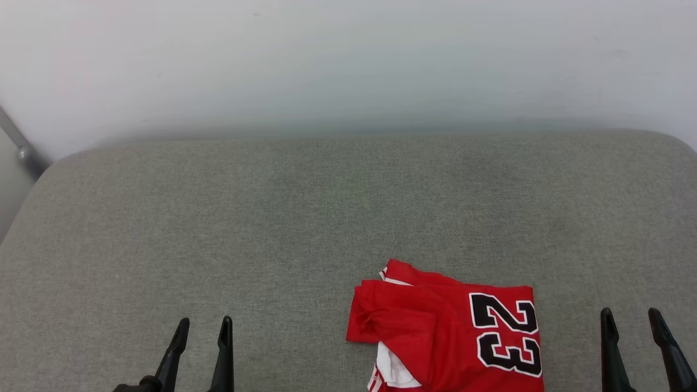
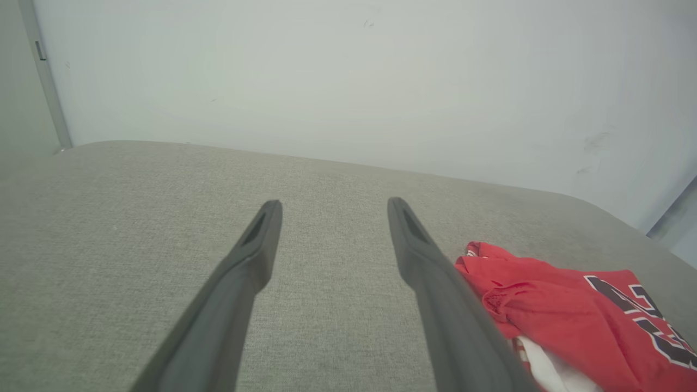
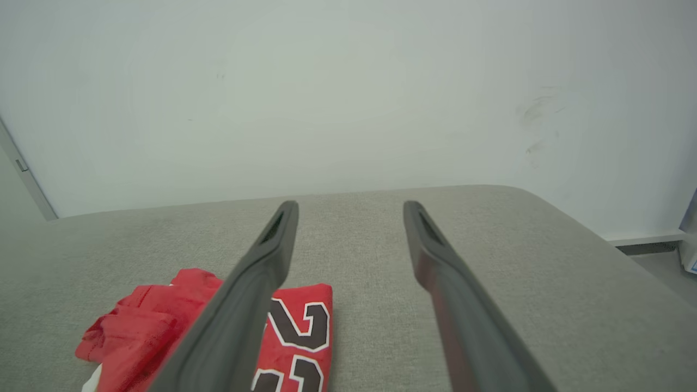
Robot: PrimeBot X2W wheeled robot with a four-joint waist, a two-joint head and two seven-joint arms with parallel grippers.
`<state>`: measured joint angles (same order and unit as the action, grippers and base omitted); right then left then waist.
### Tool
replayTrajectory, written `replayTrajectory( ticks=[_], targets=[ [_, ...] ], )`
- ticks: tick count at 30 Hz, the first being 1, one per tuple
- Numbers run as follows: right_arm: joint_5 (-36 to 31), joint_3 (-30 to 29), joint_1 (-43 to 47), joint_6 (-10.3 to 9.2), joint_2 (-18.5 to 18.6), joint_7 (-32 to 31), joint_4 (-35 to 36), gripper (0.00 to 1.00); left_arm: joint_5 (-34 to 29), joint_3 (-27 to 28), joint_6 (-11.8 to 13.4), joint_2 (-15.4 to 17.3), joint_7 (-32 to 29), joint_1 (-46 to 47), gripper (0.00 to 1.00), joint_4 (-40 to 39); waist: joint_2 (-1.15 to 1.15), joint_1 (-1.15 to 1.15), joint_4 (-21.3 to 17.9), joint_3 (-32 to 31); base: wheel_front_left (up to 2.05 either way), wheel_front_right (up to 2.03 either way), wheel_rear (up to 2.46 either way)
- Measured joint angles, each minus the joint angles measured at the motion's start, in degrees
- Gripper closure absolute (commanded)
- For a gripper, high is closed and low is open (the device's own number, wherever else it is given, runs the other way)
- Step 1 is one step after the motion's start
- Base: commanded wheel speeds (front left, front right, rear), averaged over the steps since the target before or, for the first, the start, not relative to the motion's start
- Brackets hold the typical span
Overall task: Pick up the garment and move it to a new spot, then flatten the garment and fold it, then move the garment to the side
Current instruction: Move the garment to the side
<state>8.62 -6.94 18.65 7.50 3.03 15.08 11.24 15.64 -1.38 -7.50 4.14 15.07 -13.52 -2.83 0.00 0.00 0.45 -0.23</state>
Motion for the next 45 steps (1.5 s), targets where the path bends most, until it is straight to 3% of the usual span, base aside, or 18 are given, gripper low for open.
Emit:
replayTrajectory(
  ticks=[3,6,9,11,17,21,28,36,45],
  targets=[
    [2.3,0.0,-2.0,0.00,0.4,0.0,-2.4,0.00,0.0,-0.1,0.0,-0.1,0.0,0.0,0.00,0.4,0.00,0.00,-0.1,0.2,0.00,0.00,0.00],
    [5.4,1.9,-4.8,0.01,3.1,0.0,-7.0,0.00,0.1,-0.3,0.0,-0.1,0.0,0.1,0.00,0.9,0.00,0.00,-0.2,0.4,0.00,0.00,0.00],
    [10.7,5.8,-7.9,0.07,6.4,-0.1,-16.1,0.00,0.1,-0.6,0.0,-0.2,0.0,0.6,0.00,1.3,0.00,0.00,-0.3,0.5,0.00,0.00,0.00],
    [14.6,8.5,-11.3,0.01,9.1,-3.5,-22.0,0.00,0.2,-0.6,0.0,-0.2,0.0,0.6,0.00,1.5,0.00,0.00,-0.5,0.6,0.00,0.00,0.00],
    [27.2,18.1,-25.6,-0.03,16.1,-28.3,-29.9,0.00,0.2,-1.4,0.0,0.3,0.0,0.6,0.00,2.4,0.00,0.00,-1.6,1.0,0.00,0.00,0.00],
    [32.8,19.9,-32.4,0.00,18.7,-43.1,-32.3,0.00,0.2,-1.8,0.0,0.4,0.0,0.9,0.00,2.5,0.00,0.01,-1.7,1.2,0.00,0.00,0.00],
    [37.1,17.9,-35.5,0.00,18.6,-60.5,-34.0,0.00,0.4,-2.8,0.0,0.4,0.0,1.1,0.00,3.2,0.00,0.00,-0.6,1.1,0.00,0.00,0.00],
    [34.1,14.5,-31.7,0.00,15.3,-64.1,-34.8,0.00,0.8,-3.6,0.0,0.7,0.0,1.1,0.00,4.0,0.00,0.00,0.9,1.1,0.00,0.00,0.00],
    [32.1,12.7,-31.9,0.00,12.8,-62.0,-38.2,0.00,1.2,-4.3,0.0,1.6,0.0,2.2,0.00,4.4,0.00,0.00,2.2,2.3,0.00,0.00,0.00]
  ],
)
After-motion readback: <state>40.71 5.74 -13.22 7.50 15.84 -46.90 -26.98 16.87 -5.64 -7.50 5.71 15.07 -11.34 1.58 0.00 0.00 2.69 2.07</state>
